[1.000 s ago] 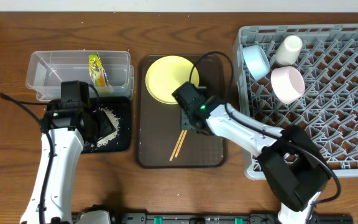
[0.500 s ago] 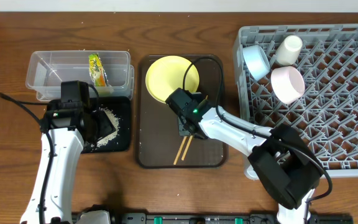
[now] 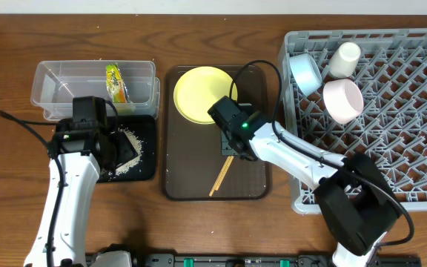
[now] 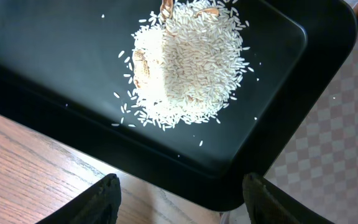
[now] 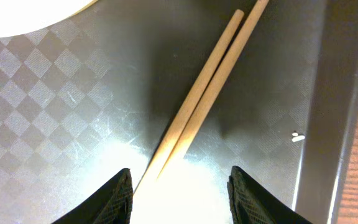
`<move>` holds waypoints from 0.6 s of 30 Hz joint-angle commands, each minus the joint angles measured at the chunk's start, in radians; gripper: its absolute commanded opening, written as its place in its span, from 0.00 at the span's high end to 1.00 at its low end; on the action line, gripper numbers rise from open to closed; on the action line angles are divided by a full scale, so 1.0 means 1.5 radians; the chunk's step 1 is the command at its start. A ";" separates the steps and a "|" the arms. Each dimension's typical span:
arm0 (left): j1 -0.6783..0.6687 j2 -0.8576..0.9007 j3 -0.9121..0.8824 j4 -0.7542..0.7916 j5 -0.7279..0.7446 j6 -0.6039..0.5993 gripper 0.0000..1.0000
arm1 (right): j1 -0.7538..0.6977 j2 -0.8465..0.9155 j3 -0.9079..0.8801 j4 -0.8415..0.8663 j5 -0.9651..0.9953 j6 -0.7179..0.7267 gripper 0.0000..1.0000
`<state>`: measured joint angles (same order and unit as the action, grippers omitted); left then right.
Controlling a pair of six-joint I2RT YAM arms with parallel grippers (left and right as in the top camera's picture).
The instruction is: Sort waste into correct bins and load items into the dishwasher rack
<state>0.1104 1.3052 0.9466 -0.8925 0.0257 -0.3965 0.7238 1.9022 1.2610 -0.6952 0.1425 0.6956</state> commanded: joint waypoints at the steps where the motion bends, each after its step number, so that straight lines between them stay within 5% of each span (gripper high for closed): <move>1: 0.004 0.001 0.005 -0.003 -0.007 -0.006 0.34 | -0.003 -0.012 -0.004 -0.012 0.000 -0.006 0.52; 18: 0.004 0.001 0.005 -0.003 -0.007 -0.006 0.34 | -0.002 0.008 -0.018 -0.023 0.000 0.005 0.52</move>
<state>0.1104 1.3052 0.9466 -0.8925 0.0257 -0.3965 0.7238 1.9030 1.2461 -0.7357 0.1345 0.6960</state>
